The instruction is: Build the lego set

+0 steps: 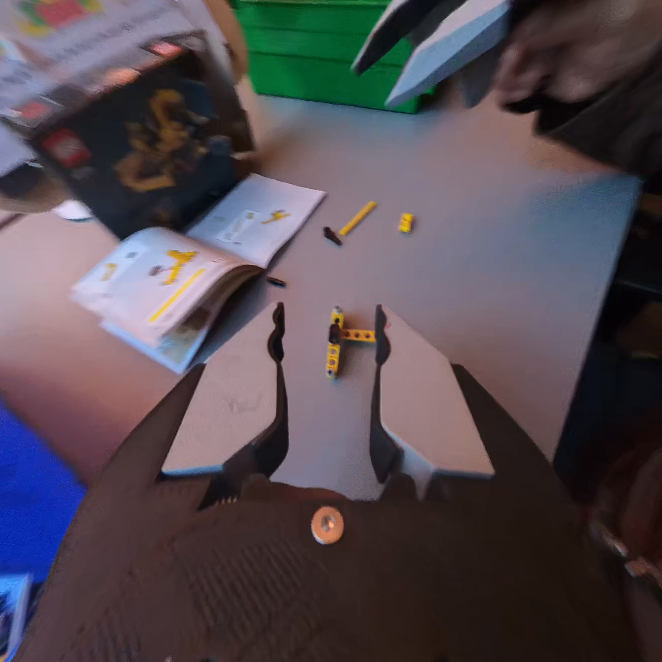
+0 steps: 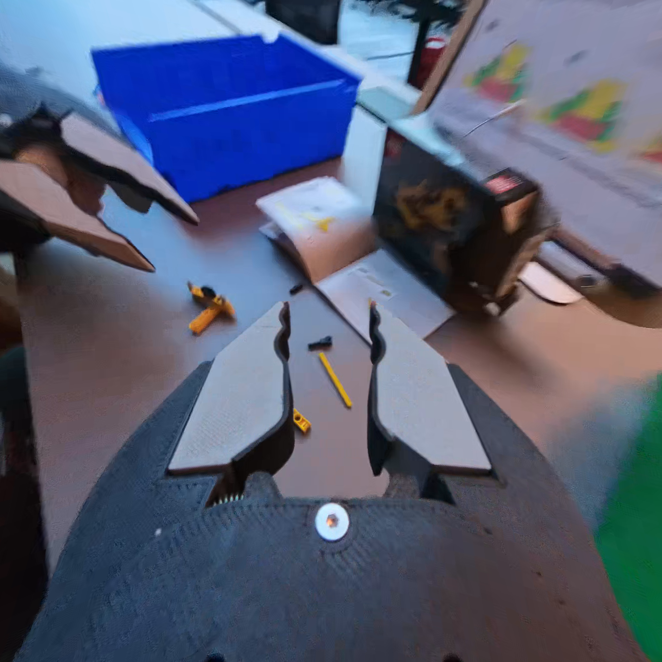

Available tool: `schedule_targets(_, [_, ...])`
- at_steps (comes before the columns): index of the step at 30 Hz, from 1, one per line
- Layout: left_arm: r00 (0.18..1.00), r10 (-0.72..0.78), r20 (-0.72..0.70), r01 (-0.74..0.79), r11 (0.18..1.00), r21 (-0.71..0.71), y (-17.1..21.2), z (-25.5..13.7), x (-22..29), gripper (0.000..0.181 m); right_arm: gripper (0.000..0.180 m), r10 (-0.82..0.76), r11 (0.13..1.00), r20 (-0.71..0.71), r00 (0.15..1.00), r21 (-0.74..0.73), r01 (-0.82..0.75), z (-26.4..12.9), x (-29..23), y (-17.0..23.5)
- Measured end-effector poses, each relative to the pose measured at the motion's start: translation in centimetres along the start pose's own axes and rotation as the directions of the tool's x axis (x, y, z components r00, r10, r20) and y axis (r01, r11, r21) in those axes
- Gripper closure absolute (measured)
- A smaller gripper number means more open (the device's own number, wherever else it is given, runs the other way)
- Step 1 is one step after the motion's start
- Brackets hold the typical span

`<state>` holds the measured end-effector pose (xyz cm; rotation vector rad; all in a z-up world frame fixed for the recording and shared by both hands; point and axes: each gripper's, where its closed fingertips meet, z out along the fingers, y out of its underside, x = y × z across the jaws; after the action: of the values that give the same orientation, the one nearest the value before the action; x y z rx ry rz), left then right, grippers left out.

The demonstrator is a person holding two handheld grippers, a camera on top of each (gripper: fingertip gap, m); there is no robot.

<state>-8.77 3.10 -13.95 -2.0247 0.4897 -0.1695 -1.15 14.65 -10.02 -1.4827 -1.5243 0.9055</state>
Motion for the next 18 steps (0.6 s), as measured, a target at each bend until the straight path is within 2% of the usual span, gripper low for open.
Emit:
schedule_targets(3, [0.998, 0.016, -0.065, -0.014, 1.0, 0.025, 1.6, 0.1, -0.4, 0.129, 0.143, -0.14, 0.99, -0.081, 0.987, 0.001, 0.141, 1.8, 1.5, 3.7])
schedule_targets(5, [0.989, -0.022, -0.148, 0.024, 1.0, 0.012, 2.4, 0.1, 0.1, 0.125, 0.145, -0.132, 0.991, -0.07, 0.989, 0.002, 0.133, 1.5, 1.6, 4.3])
schedule_targets(6, [0.986, -0.032, -0.166, 0.033, 0.999, 0.004, 2.7, 0.2, 0.2, 0.123, 0.146, -0.115, 0.992, -0.055, 0.992, 0.054, 0.118, 1.2, 1.4, 3.6])
schedule_targets(8, [0.991, -0.017, -0.131, 0.015, 1.0, -0.016, 3.3, 0.5, -0.4, 0.123, 0.152, -0.085, 0.988, -0.039, 0.996, 0.123, 0.089, 0.8, 1.7, 2.9])
schedule_targets(10, [0.993, 0.005, -0.116, -0.008, 1.0, -0.025, 3.7, 0.7, -0.7, 0.122, 0.142, -0.057, 0.996, -0.05, 0.997, 0.071, 0.06, 1.3, 2.6, 3.8])
schedule_targets(12, [0.994, -0.007, -0.109, 0.006, 1.0, -0.008, 3.6, 0.7, -0.9, 0.122, 0.142, -0.061, 0.998, -0.07, 0.996, 0.029, 0.063, 1.7, 3.2, 4.6])
schedule_targets(15, [0.996, -0.029, -0.083, 0.037, 0.995, 0.088, 2.2, 0.0, -1.5, 0.128, 0.145, -0.026, 0.998, -0.066, 0.997, 0.053, 0.03, 2.2, 3.4, 4.3])
schedule_targets(18, [0.999, -0.026, -0.037, 0.028, 0.998, 0.062, 2.7, 0.3, -2.2, 0.127, 0.143, 0.017, 0.998, -0.047, 0.999, 0.059, -0.014, 2.8, 3.5, 4.3])
